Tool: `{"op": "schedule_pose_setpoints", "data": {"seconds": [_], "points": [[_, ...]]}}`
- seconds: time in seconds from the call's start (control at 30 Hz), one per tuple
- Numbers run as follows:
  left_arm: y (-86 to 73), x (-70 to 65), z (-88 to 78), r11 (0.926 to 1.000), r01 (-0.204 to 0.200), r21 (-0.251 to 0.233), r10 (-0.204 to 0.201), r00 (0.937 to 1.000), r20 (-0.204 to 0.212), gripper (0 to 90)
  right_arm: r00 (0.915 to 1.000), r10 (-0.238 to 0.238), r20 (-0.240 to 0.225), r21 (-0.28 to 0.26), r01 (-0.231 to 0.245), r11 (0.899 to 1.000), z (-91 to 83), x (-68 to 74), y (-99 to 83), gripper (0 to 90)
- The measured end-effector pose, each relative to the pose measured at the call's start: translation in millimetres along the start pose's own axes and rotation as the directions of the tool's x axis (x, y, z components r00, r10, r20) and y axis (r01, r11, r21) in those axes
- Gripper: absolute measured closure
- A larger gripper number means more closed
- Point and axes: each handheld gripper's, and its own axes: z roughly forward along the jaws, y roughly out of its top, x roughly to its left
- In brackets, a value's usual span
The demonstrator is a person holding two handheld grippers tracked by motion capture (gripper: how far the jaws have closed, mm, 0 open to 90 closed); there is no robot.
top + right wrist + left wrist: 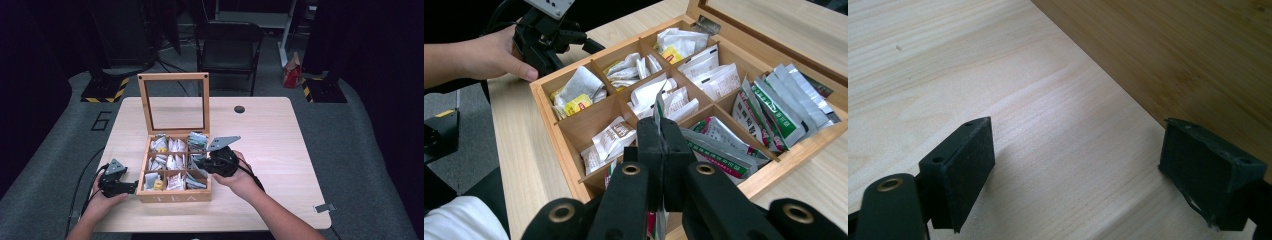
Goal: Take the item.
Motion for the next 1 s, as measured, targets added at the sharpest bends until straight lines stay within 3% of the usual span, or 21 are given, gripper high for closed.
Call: {"op": "schedule_pose_setpoints", "data": {"seconds": [0.47, 1.0], "points": [[0.0, 0.0, -0.1, 1.0, 0.0, 0.001, 0.0, 1.0, 0.0, 13.9, 0.9997, 0.014, 0.021, -0.011, -0.013, 1.0, -9.3, -4.2, 2.8, 90.0], [0.0, 0.1, -0.1, 1.0, -0.002, 0.001, 0.002, 1.0, 0.0, 13.9, 0.996, 0.038, 0.081, -0.028, -0.036, 0.999, -30.8, -23.9, -5.2, 90.0]]}}
